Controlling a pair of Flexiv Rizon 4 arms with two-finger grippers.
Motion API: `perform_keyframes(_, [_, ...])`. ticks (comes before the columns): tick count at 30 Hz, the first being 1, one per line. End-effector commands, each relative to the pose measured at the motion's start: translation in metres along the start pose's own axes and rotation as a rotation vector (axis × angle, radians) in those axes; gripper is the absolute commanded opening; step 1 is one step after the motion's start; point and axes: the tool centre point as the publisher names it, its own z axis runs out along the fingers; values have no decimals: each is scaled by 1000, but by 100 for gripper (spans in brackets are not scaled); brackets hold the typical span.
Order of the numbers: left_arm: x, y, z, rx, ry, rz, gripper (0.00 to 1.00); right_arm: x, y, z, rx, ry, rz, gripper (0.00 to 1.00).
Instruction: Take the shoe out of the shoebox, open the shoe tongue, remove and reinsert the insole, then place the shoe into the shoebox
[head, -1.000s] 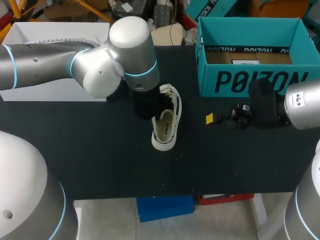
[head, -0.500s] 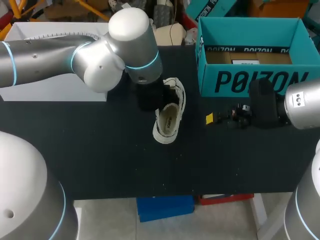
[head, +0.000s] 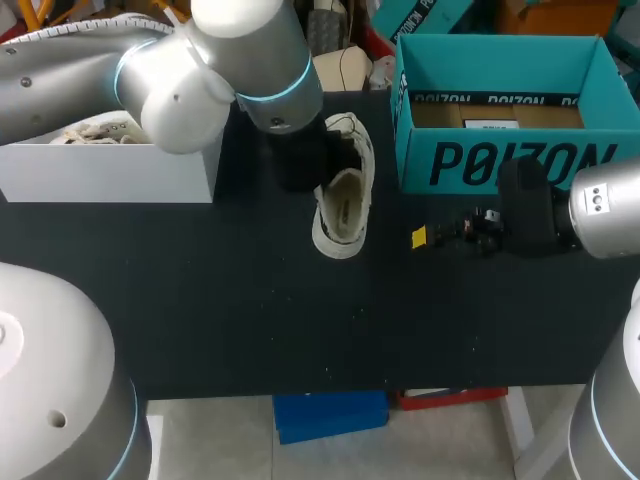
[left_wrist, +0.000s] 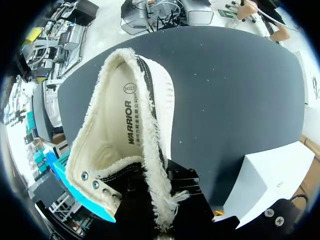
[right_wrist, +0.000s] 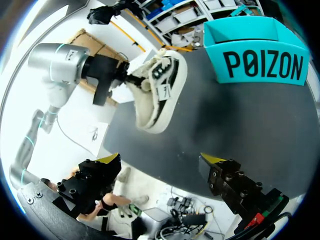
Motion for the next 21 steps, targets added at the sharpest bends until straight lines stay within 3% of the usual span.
perform_keyframes(1, [3,-2,-22,-4,-1,1,0,1,0,0,2,-3,1,100])
perform_keyframes(7, [3,-2,-22,-4,-1,1,0,1,0,0,2,-3,1,100])
perform_keyframes(12, [2,10,-39,-24,-4,-149,0,1,0,0,2,-3,1,100])
perform_keyframes(21, [20,38,-79,-73,30,-399,0,1,0,0,2,-3,1,100])
